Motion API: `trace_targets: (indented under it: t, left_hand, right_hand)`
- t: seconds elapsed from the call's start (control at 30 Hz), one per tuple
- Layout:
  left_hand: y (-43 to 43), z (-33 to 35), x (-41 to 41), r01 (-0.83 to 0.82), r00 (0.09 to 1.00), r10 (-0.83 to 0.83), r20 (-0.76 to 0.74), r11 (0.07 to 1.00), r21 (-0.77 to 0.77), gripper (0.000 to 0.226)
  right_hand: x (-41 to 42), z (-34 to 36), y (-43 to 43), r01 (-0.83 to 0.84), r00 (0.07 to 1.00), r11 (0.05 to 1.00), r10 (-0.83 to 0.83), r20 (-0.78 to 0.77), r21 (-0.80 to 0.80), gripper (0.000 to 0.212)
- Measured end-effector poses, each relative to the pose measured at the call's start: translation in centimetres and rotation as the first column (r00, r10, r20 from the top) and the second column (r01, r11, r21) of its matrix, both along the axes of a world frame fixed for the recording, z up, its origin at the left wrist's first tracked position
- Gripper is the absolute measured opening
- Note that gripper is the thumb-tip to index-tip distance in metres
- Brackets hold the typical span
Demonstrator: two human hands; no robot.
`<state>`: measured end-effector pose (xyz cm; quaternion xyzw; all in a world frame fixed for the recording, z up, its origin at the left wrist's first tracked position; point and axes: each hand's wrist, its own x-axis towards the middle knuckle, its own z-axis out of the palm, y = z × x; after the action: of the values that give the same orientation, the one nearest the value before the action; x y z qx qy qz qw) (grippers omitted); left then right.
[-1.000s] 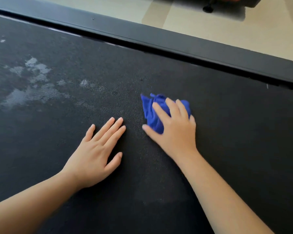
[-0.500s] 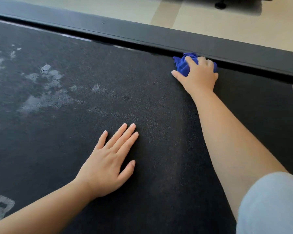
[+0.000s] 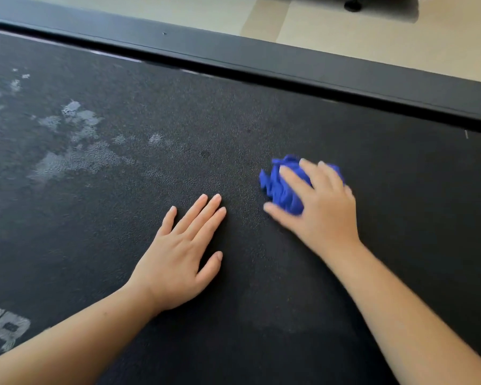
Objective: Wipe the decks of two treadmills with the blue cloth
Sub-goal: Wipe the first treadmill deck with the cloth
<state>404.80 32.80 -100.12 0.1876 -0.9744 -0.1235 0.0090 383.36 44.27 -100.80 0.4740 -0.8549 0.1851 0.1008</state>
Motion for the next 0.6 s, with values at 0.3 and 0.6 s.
trace_targets:
  t: [0.3,0.6]
  left_hand:
    - [0.3,0.2,-0.1,-0.018,1.0,0.019,-0.004,0.999,0.032,0.066]
    - [0.4,0.3,-0.2,-0.018,1.0,0.018,-0.003,1.0,0.013,0.07]
  right_hand:
    - [-5.4,1.5,-7.9,0.118,0.977,0.966,-0.154,0.15,0.229,0.07]
    - [12.9,0.5,9.3,-0.19,0.981,0.97,0.193,-0.004,0.151,0.063]
